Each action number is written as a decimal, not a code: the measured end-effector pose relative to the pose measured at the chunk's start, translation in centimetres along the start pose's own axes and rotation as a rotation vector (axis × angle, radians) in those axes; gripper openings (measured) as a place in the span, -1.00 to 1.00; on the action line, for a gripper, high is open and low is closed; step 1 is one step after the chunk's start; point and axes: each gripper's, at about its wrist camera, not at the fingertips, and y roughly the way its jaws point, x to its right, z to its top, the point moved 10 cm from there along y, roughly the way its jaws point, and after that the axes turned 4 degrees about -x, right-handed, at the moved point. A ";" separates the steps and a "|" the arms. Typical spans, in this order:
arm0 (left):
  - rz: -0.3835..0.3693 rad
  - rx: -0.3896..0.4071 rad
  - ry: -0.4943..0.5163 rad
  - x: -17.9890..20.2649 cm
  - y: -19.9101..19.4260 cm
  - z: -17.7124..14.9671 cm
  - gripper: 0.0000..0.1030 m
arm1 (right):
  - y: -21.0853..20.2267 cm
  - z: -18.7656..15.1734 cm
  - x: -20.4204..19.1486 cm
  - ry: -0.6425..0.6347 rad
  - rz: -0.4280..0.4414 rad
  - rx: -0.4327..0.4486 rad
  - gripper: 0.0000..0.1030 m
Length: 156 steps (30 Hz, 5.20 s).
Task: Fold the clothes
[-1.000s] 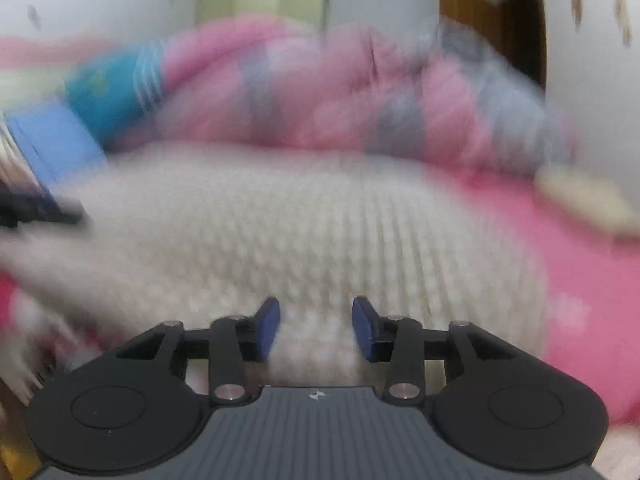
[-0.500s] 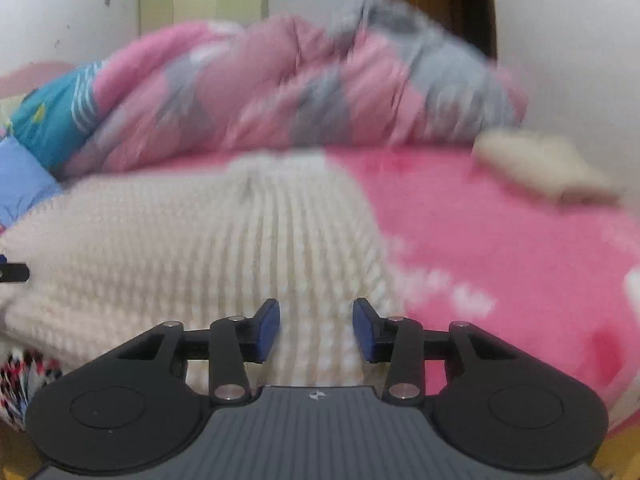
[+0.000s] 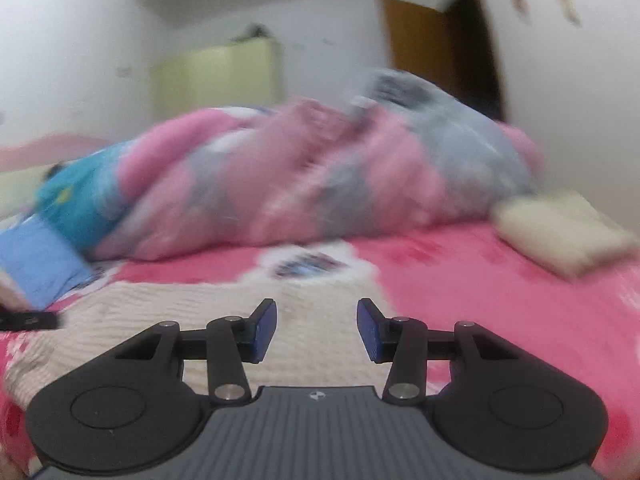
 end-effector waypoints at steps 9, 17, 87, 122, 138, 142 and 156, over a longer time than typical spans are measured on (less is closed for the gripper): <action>0.115 -0.095 0.056 0.4 4.4 -3.1 1.00 | 7.3 -6.1 -5.3 -0.154 0.037 -0.119 0.15; 0.112 -0.042 0.067 0.3 4.0 -3.5 1.00 | 8.5 -6.7 -4.9 -0.166 0.039 -0.090 0.18; 0.149 -0.136 0.045 -1.9 8.6 0.1 0.98 | 13.3 -4.2 -8.1 -0.251 0.064 -0.318 0.20; 0.129 -0.122 0.068 -2.4 11.3 1.2 1.00 | 18.6 3.4 1.7 0.028 -0.088 -0.275 -0.35; 0.141 -0.039 0.226 1.3 10.9 5.6 1.00 | 21.7 -1.9 -3.5 -0.103 -0.040 -0.317 -0.32; 0.114 -0.173 0.066 -1.7 14.9 3.8 1.00 | 21.5 -1.8 -3.5 -0.090 -0.034 -0.315 -0.32; 0.115 -0.228 -0.017 -3.3 16.0 2.8 1.00 | 17.8 -2.7 -8.5 -0.107 0.078 -0.275 -0.35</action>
